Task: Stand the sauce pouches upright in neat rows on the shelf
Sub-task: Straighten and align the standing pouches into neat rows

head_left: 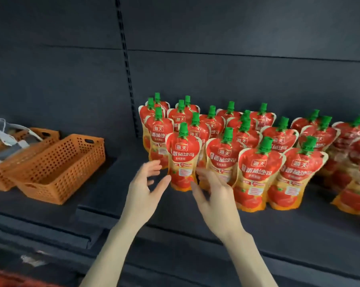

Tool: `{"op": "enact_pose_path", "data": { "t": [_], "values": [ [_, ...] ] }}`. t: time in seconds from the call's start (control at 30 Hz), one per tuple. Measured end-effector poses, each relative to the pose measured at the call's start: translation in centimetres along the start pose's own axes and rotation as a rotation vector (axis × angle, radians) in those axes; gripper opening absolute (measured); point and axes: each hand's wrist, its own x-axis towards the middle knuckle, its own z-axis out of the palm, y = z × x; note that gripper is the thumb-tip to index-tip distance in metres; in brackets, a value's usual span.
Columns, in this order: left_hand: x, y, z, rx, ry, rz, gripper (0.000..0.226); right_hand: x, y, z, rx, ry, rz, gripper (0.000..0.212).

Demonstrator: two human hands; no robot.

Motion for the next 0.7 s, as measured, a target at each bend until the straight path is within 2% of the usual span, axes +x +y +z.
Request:
{"op": "enact_pose_path", "data": {
  "t": [0.17,0.3,0.43,0.57,0.7],
  "values": [
    [5.2,-1.3,0.0,-0.189,-0.265,-0.020,0.044,1.4,-0.4,2.6,-0.042,0.159,0.120,0.036],
    [7.4,-1.8,0.7,-0.307,-0.455,0.010,0.036,2.3,-0.9,3.8,-0.028,0.235,0.201,0.027],
    [8.7,-3.1,0.1,-0.294,-0.485,0.043,0.042,2.9,-0.7,5.2,-0.075,0.269,0.257,0.016],
    [9.5,-4.2,-1.6,-0.317,-0.460,0.043,0.023,4.0,-1.2,6.9,-0.060,0.236,0.288,0.010],
    [10.1,-5.1,-3.2,-0.304,-0.426,0.052,0.028,5.1,-1.7,8.3,-0.061,0.195,0.278,0.009]
  ]
}}
